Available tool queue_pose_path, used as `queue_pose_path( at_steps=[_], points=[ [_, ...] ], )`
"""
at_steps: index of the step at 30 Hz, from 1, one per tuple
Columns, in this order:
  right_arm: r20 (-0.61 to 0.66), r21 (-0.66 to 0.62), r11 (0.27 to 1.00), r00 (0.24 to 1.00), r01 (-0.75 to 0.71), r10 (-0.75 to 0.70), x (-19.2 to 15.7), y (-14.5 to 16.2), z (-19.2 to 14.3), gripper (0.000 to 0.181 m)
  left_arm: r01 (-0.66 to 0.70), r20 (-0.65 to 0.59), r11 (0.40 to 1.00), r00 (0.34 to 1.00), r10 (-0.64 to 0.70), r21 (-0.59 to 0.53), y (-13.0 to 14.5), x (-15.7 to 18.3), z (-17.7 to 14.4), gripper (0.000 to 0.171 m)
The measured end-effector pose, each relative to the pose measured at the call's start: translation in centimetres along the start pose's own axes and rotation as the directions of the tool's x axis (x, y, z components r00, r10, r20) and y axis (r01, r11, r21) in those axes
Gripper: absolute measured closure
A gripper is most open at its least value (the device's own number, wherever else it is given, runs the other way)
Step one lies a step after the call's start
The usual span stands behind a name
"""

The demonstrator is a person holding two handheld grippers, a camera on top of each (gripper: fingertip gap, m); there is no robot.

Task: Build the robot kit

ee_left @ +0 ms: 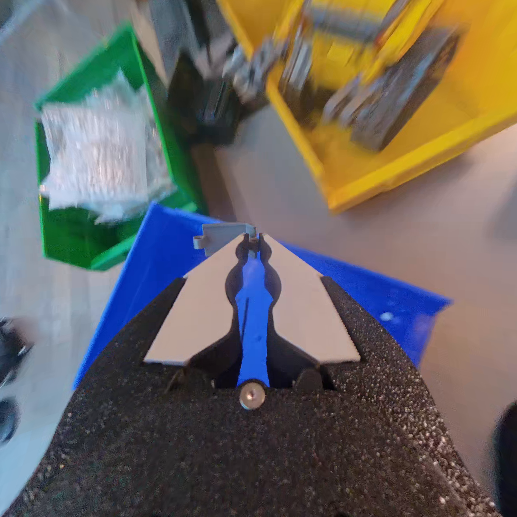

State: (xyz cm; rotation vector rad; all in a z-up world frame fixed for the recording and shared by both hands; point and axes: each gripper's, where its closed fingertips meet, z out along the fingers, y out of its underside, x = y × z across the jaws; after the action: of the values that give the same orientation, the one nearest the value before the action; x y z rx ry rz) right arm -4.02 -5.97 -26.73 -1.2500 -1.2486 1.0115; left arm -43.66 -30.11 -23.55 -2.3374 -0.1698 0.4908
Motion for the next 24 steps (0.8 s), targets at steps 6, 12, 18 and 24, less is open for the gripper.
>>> queue_pose_path(
  at_steps=[6, 12, 18, 24],
  points=[
    [0.116, 0.059, 0.979, 0.972, 0.197, -0.203, -4.4, -1.4, 0.0, 0.132, 0.370, -0.806, 0.849, 0.583, 0.105, 0.378, -10.4, 21.1, -10.2, 0.165],
    [0.183, 0.112, 0.885, 0.866, 0.452, -0.466, -9.8, -1.8, -0.1, 0.115, 0.440, -0.997, 0.897, -0.082, -0.013, -0.048, -9.6, 37.8, -8.4, 0.166],
    [0.227, 0.048, 0.861, 0.834, 0.506, -0.502, -10.0, -0.5, -0.2, 0.157, 0.366, -0.977, 0.920, -0.202, -0.068, -0.139, -9.1, 41.9, -7.0, 0.166],
    [0.410, -0.231, 0.865, 0.851, 0.445, -0.329, -8.5, 4.3, -0.6, 0.157, 0.342, -0.991, 0.937, 0.128, 0.021, 0.065, -7.3, 40.3, -3.5, 0.153]
  ],
)
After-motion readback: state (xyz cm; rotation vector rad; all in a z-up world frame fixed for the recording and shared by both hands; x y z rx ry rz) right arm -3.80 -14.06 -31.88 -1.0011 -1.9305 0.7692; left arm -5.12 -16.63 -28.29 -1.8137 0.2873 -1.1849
